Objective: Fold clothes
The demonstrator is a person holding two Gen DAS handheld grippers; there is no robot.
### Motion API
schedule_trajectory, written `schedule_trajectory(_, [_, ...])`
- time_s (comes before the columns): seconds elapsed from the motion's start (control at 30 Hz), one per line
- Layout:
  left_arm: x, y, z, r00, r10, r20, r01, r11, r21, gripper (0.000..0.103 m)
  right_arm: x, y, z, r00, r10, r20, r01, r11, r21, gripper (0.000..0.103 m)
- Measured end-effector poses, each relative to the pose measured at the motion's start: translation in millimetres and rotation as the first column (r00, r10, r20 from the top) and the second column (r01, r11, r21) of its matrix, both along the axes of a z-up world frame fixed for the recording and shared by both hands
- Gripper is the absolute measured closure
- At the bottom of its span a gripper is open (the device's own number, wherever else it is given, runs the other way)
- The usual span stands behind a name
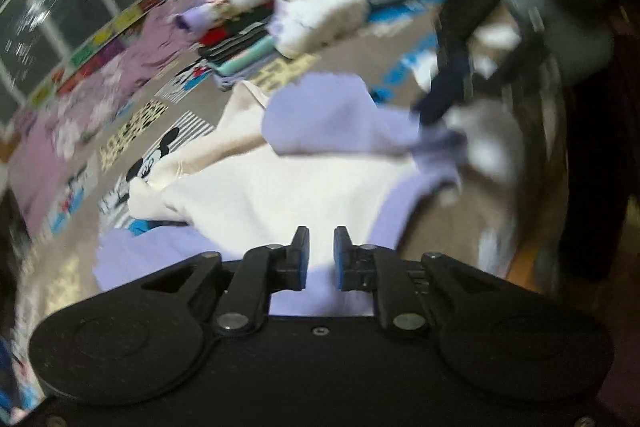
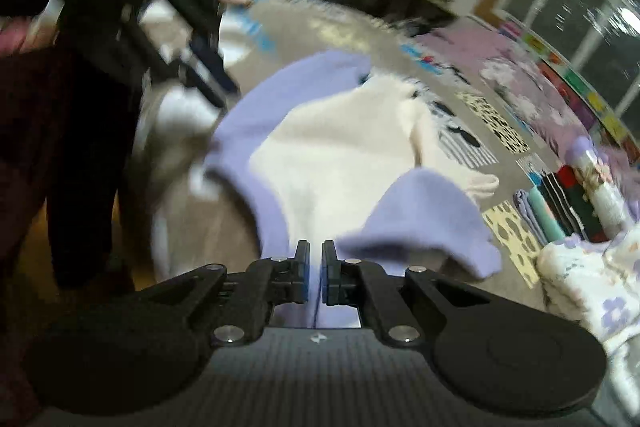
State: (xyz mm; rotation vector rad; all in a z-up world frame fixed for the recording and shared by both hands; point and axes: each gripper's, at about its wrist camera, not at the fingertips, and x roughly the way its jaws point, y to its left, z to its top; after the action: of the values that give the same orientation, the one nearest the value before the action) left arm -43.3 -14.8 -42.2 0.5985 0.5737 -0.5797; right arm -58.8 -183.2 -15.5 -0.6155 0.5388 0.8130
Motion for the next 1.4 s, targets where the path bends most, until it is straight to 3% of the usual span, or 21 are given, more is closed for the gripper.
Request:
schedule_trajectory(0.1, [15.1, -9.7, -10.0, 0.995, 0.047, -0.087, -0.054, 0.995, -0.083, 0.082, 11.4, 16.4, -11.6, 0.998, -0.048, -0.033, 0.05, 0.998, 0.042, 0.097])
schedule_trajectory(0.2, [23.0, -17.0, -28.2, 0.98, 0.088, -0.177, -0.108, 0.988, -0.11, 0.08, 20.4, 24.3, -34.8, 0.991, -0.115, -0.074, 0.12, 0.991, 0.065, 0.096])
schedule_trajectory(0.3, [15.9, -24.6, -51.5, 0.971, 0.107, -0.215, -0.118, 0.992, -0.036, 0.071, 20.3, 25.0, -59.4, 0.981, -0.143, -0.128, 0.151, 0.987, 0.056, 0.096])
schedule_trajectory(0.37, [8.1, -30.8, -60.6, 0.973, 0.114, -0.199, -0.116, 0.993, 0.003, 0.063, 9.3, 25.6, -73.0, 0.984, -0.142, -0.106, 0.148, 0.988, 0.051, 0.092])
schedule_trajectory(0.53, [-10.4, -39.5, -64.6, 0.978, 0.124, -0.17, -0.117, 0.992, 0.049, 0.061, -1.4, 17.2, -76.3, 0.975, -0.187, -0.122, 0.201, 0.973, 0.114, 0.091])
schedule_trajectory(0.6, [-13.4, -38.9, -65.8, 0.974, 0.099, -0.202, -0.087, 0.994, 0.066, 0.049, -5.5, 13.1, -76.2, 0.971, -0.192, -0.143, 0.21, 0.969, 0.128, 0.092])
schedule_trajectory(0.67, [-19.6, -36.2, -65.6, 0.973, 0.081, -0.217, -0.066, 0.995, 0.077, 0.049, -6.8, 9.8, -73.3, 0.968, -0.179, -0.178, 0.205, 0.969, 0.139, 0.092])
schedule_trajectory(0.8, [-22.2, -13.3, -51.4, 0.955, 0.1, -0.28, -0.114, 0.993, -0.036, 0.049, -16.5, 1.0, -59.9, 0.969, -0.161, -0.188, 0.202, 0.954, 0.222, 0.091])
schedule_trajectory(0.9, [-14.3, 12.9, -37.6, 0.94, 0.15, -0.306, -0.204, 0.967, -0.153, 0.049, -8.4, -18.6, -46.9, 0.955, -0.177, -0.237, 0.256, 0.895, 0.365, 0.088])
schedule_trajectory(0.97, [-1.7, 32.7, -29.3, 0.927, 0.209, -0.31, -0.288, 0.928, -0.236, 0.048, 5.3, -37.9, -41.3, 0.934, -0.189, -0.302, 0.321, 0.812, 0.487, 0.088])
schedule_trajectory(1.03, [11.9, 54.4, -21.8, 0.909, 0.275, -0.314, -0.374, 0.87, -0.322, 0.046, 18.5, -58.8, -40.1, 0.91, -0.2, -0.363, 0.391, 0.704, 0.592, 0.087])
schedule_trajectory(1.1, [26.0, 81.8, -18.0, 0.875, 0.351, -0.334, -0.47, 0.779, -0.414, 0.044, 33.0, -80.0, -44.7, 0.879, -0.208, -0.43, 0.464, 0.585, 0.665, 0.085])
schedule_trajectory(1.17, [41.8, 109.7, -17.0, 0.827, 0.417, -0.378, -0.561, 0.666, -0.491, 0.042, 47.5, -101.8, -53.0, 0.841, -0.226, -0.491, 0.537, 0.46, 0.707, 0.074])
schedule_trajectory(1.2, [49.3, 122.9, -20.1, 0.799, 0.444, -0.406, -0.601, 0.61, -0.516, 0.042, 54.2, -109.1, -58.1, 0.826, -0.233, -0.513, 0.562, 0.419, 0.713, 0.071])
schedule_trajectory(1.27, [63.9, 147.5, -28.4, 0.743, 0.482, -0.464, -0.668, 0.498, -0.554, 0.042, 67.4, -122.1, -68.4, 0.796, -0.245, -0.554, 0.605, 0.345, 0.717, 0.069])
schedule_trajectory(1.3, [71.2, 158.4, -32.9, 0.718, 0.494, -0.491, -0.694, 0.445, -0.567, 0.042, 73.2, -124.8, -73.3, 0.785, -0.253, -0.565, 0.619, 0.329, 0.713, 0.068])
schedule_trajectory(1.4, [95.0, 179.4, -42.3, 0.642, 0.552, -0.532, -0.756, 0.34, -0.559, 0.036, 87.2, -126.0, -86.8, 0.766, -0.279, -0.58, 0.643, 0.314, 0.698, 0.063])
